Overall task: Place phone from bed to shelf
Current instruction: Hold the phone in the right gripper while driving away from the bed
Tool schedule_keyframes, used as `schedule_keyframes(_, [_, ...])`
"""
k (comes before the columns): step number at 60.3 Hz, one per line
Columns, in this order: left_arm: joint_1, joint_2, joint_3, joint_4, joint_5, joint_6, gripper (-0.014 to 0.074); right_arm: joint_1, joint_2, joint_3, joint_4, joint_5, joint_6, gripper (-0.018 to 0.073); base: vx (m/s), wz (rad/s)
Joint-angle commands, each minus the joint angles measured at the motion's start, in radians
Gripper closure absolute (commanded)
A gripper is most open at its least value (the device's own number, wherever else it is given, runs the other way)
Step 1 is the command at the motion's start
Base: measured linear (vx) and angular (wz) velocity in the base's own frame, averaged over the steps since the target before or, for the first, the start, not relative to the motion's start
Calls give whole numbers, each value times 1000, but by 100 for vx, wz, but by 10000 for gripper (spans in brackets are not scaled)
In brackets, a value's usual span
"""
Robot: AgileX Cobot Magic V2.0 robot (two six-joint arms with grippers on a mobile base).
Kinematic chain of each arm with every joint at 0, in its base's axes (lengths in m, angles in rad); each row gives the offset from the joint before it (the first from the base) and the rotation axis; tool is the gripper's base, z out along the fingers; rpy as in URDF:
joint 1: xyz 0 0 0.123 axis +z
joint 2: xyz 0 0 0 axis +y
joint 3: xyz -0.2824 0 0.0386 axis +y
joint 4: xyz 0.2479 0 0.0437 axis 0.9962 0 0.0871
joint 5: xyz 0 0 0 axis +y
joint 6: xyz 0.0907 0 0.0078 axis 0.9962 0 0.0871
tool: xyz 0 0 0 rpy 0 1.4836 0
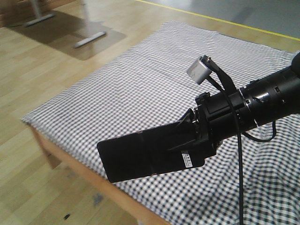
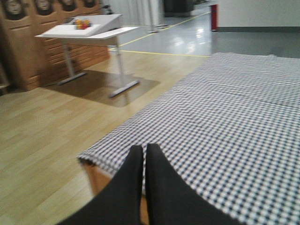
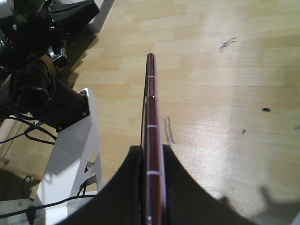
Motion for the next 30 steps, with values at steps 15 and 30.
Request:
schedule_keyframes(15, [0,-11,-26,-5,-71,-4,596,-3,-36,-24,81,79,-11,560,-18,68])
schedule_keyframes(30, [0,-11,-26,-5,-71,-4,596,-3,-36,-24,81,79,-11,560,-18,69])
